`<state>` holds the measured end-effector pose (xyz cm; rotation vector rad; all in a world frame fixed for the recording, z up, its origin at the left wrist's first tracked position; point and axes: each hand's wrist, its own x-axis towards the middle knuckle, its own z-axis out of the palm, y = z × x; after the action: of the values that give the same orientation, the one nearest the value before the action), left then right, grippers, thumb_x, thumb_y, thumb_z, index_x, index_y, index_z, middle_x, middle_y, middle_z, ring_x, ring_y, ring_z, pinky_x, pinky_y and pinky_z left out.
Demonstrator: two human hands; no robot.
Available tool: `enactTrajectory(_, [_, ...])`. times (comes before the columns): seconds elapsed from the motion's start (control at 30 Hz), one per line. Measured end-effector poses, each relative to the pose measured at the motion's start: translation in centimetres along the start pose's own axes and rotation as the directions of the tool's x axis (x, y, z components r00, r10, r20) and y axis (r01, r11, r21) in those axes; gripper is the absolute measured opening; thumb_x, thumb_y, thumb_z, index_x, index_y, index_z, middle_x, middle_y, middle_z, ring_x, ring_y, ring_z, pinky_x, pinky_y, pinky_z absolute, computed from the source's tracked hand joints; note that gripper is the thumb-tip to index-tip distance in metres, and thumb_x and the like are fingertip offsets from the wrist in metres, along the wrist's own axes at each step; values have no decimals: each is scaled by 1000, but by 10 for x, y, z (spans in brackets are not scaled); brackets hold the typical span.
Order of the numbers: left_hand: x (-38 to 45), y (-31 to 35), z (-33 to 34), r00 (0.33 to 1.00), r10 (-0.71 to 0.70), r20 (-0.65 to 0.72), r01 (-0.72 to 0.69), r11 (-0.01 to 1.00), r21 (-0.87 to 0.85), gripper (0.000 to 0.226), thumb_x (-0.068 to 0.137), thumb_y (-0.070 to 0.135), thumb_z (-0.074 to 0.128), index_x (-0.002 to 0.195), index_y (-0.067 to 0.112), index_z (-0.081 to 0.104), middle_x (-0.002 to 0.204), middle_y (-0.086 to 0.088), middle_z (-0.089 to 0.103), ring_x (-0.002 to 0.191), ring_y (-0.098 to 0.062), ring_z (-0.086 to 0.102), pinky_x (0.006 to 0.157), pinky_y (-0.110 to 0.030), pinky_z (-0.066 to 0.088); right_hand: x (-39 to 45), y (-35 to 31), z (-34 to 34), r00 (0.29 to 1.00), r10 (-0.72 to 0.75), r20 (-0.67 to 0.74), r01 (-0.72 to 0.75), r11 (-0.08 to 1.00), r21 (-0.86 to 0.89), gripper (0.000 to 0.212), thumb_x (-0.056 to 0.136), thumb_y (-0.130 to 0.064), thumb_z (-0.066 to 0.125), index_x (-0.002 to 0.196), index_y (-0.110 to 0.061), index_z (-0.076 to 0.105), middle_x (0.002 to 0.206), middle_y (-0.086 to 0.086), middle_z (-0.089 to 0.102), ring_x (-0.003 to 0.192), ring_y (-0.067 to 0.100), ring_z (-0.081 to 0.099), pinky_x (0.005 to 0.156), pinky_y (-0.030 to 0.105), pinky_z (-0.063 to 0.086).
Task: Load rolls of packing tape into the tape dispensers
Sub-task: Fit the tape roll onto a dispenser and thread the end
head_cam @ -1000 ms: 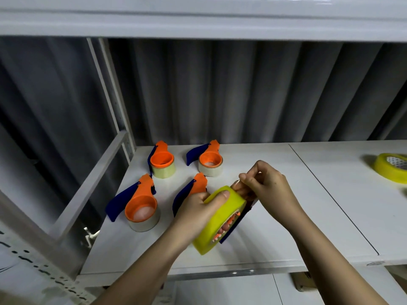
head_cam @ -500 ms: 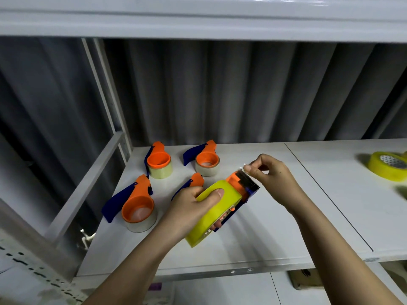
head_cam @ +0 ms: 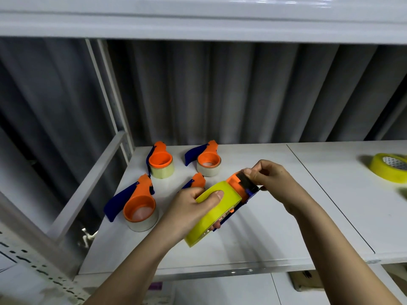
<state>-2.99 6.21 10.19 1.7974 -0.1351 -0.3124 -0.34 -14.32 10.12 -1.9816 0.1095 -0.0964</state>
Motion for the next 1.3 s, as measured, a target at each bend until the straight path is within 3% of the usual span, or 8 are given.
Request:
enactTrajectory(0.3, [1,-2,-1,1000,-1,18,1,1000,15,30,90,31,59,90,1,65,60,0,69,52,-8,66,48,-17,50,-1,-7,0,999,-15,-38,6,972,-233,25,94,-34,57,76,-19,50,83,7,63,75,22,59,65,33,49])
enactTrajectory(0.4, [1,-2,-3,1000,12,22,-13,999,30,35,91,29,59,97,-5,63,68,-7,69,54,-7,66,48,-16,49,-1,-7,-2,1000,12,-19,-15,988,-153,23,96,-28,55,79,-13,50,87,5,64,73,18,61,64,27,50])
enactTrajectory(0.57, [3,-7,-9,999,9,35,-11,999,52,40,90,35,57,105,-2,64,99,-20,70,84,-26,69,71,-28,55,0,-6,-12,997,74,5,-74,997,35,21,97,-23,54,83,-9,48,92,6,68,71,19,67,69,30,57])
enactTrajectory(0.7, [3,-9,-14,995,13,96,-17,999,44,22,90,36,55,92,18,66,84,0,73,68,-4,69,62,-17,54,1,-4,-14,993,111,32,-114,986,126,21,98,-23,53,82,-10,46,86,10,70,65,17,67,65,29,58])
enactTrajectory(0.97, [6,-11,-18,988,-18,151,18,1000,-1,14,91,35,53,87,27,63,70,16,71,64,4,67,56,-10,51,3,-2,-20,990,105,99,-120,978,169,21,97,-24,53,81,-12,47,72,4,69,66,16,68,69,30,59])
enactTrajectory(1.1, [5,-14,-14,982,-68,177,78,996,-50,9,91,36,55,89,29,60,87,10,69,81,-6,66,75,-22,54,6,2,-28,983,105,148,-131,976,177,20,96,-24,55,81,-13,47,71,2,69,69,17,69,76,35,57])
enactTrajectory(1.2, [7,-21,-7,982,-16,191,24,999,-36,41,74,54,67,105,29,55,111,-1,62,103,-17,61,95,-39,49,5,9,-29,984,114,137,-138,974,179,20,95,-21,56,79,-13,47,72,3,69,66,14,68,73,33,58])
enactTrajectory(1.3, [10,-27,3,984,32,177,-34,999,7,56,60,54,60,111,39,43,116,-2,57,107,-17,57,94,-38,48,3,15,-29,982,131,133,-154,972,175,21,95,-18,56,77,-13,47,70,2,67,62,12,66,67,28,59])
